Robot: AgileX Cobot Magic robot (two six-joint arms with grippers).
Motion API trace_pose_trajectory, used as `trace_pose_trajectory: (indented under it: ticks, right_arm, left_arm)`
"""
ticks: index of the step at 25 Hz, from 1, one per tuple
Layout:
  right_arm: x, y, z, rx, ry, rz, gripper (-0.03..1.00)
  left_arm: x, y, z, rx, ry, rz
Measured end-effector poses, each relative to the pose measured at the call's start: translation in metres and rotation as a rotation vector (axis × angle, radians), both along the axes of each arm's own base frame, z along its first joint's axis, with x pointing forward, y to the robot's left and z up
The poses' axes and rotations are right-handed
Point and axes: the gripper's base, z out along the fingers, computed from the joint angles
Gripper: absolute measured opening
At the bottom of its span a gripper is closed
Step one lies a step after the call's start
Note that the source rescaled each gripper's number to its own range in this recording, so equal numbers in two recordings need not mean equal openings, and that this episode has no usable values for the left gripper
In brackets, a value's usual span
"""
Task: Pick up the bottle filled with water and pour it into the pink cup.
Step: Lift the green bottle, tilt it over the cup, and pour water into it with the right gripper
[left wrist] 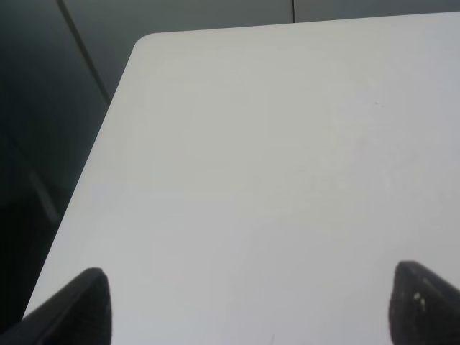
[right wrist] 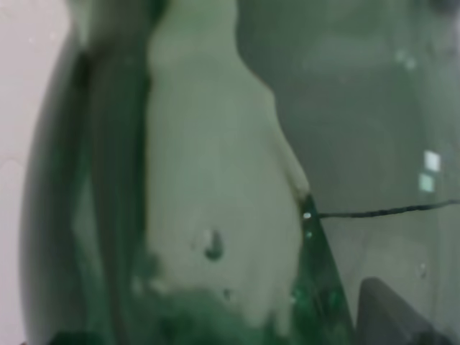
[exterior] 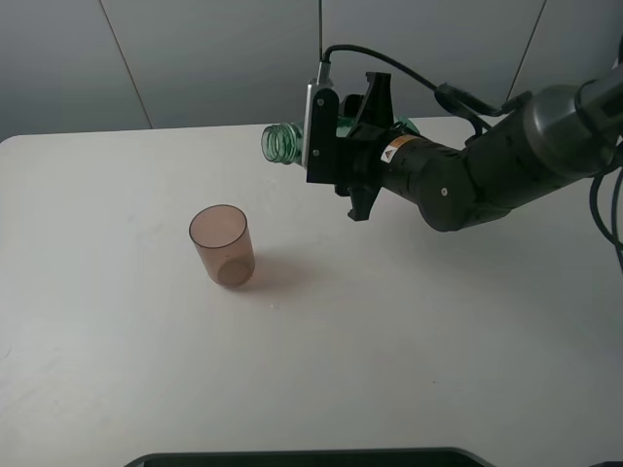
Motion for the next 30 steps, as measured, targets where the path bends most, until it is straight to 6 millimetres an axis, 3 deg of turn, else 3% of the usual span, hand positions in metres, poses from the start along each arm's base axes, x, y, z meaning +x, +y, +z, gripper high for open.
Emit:
trace_pose_trajectory:
  ticks: [17, 25, 30]
  right_arm:
    - [0.001, 0.001, 0.001, -0.049, -0.02, 0.024, 0.0]
    - [0.013, 0.013, 0.01, -0.029, -0.05, 0.039, 0.0]
    - [0.007, 0.024, 0.0, -0.078, -0.048, 0.09, 0.0]
  left_arm:
    - [0.0, 0.0, 0.0, 0.0, 0.0, 0.0]
    - [0.0, 0.0, 0.0, 0.0, 0.0, 0.0]
    - [0.0, 0.0, 0.0, 0.0, 0.0, 0.0]
